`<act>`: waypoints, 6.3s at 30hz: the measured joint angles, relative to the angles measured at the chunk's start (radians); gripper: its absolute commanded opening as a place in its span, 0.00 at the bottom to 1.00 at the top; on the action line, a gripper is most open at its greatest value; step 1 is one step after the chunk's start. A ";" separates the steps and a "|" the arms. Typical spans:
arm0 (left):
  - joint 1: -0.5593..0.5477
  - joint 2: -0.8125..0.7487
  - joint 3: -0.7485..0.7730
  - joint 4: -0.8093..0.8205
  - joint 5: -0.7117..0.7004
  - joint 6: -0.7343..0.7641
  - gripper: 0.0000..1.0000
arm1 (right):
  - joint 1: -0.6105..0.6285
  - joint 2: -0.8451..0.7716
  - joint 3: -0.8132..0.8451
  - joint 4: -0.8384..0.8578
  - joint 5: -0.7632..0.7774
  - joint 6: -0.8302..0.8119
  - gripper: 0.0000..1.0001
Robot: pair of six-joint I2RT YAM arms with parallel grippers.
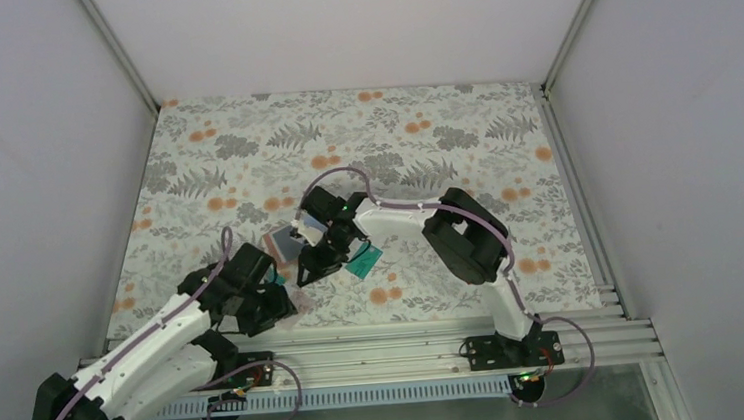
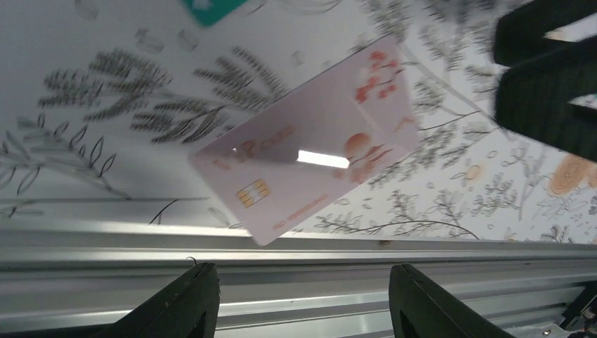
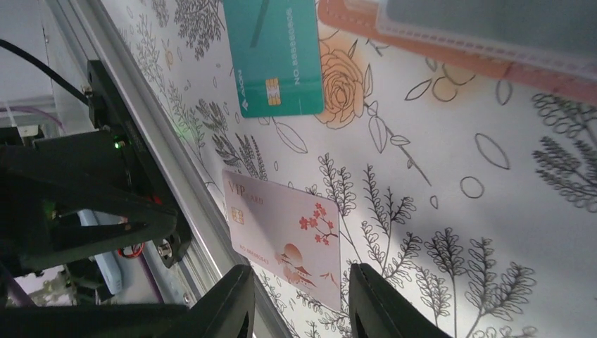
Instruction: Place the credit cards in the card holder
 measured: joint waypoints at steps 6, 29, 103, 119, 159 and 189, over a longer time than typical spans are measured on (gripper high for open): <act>0.000 -0.136 -0.119 -0.003 0.020 -0.151 0.62 | 0.006 0.030 0.000 0.000 -0.047 -0.035 0.33; 0.000 -0.366 -0.310 0.138 -0.031 -0.429 0.52 | 0.045 0.126 0.027 -0.008 -0.194 -0.145 0.33; 0.147 0.751 0.874 0.194 0.875 0.960 0.03 | -0.555 -0.580 -0.298 0.010 -0.605 -0.203 0.04; 0.173 0.504 0.737 0.650 0.635 0.463 0.83 | -0.552 -0.652 -0.304 0.414 -0.413 0.348 0.04; 0.199 0.401 0.613 1.143 0.311 -0.112 0.30 | -0.406 -0.615 -0.306 1.158 -0.061 1.010 0.04; 0.312 0.385 0.620 0.903 0.370 0.016 0.02 | -0.407 -0.489 -0.080 0.812 -0.088 0.791 0.54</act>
